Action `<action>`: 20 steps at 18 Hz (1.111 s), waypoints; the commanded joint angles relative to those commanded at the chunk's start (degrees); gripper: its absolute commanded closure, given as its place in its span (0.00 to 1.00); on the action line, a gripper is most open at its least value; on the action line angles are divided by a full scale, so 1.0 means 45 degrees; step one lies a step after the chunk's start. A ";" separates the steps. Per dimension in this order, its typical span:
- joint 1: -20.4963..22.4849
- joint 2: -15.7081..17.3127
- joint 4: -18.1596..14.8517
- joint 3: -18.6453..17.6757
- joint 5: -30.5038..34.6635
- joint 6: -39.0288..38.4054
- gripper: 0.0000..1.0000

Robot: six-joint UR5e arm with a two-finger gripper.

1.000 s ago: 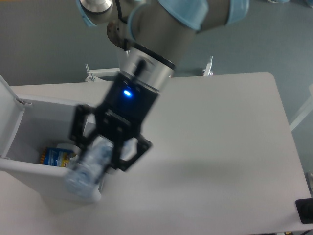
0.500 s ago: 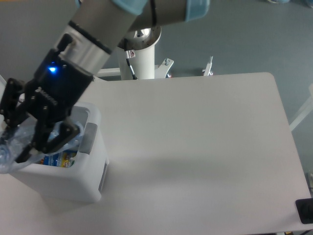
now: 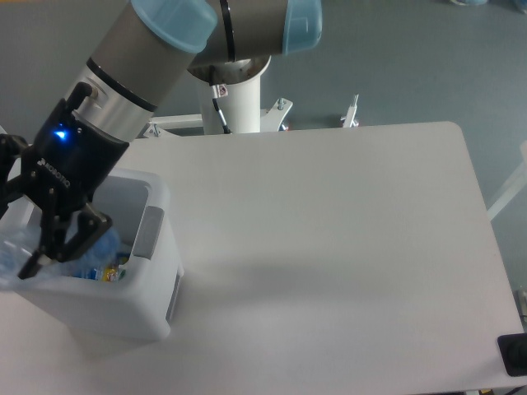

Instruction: Place the trash in the trash can

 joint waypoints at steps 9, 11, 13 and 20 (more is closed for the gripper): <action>0.3319 -0.0740 -0.0078 -0.0235 0.0039 0.0059 0.00; 0.3945 -0.1208 -0.0078 -0.0313 0.0136 0.0078 0.00; 0.4318 -0.1523 -0.0078 -0.0566 0.1476 0.0233 0.00; 0.4807 -0.1406 -0.0565 -0.2285 0.6871 0.4177 0.00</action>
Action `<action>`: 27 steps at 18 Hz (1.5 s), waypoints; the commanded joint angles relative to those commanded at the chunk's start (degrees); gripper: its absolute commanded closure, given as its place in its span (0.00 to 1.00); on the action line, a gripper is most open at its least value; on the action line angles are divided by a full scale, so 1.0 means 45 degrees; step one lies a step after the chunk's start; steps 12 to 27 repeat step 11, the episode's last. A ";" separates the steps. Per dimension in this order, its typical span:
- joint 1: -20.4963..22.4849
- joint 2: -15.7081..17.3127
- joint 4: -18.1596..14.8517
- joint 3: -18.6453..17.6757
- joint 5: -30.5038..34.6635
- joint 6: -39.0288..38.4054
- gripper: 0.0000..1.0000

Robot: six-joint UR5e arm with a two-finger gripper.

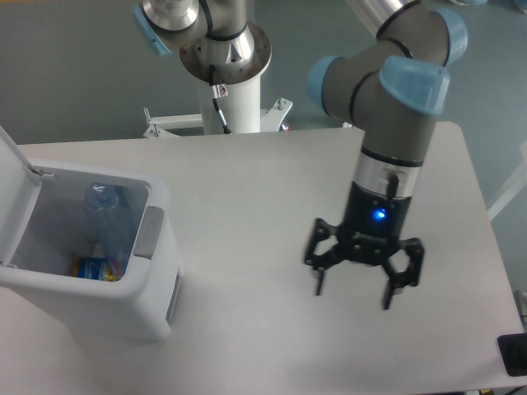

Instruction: Place the trash in the trash can

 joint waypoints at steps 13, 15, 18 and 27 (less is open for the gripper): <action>-0.0352 0.0137 -0.0373 -0.1055 0.3577 0.2932 0.00; -0.0352 0.0137 -0.0373 -0.1055 0.3577 0.2932 0.00; -0.0352 0.0137 -0.0373 -0.1055 0.3577 0.2932 0.00; -0.0352 0.0137 -0.0373 -0.1055 0.3577 0.2932 0.00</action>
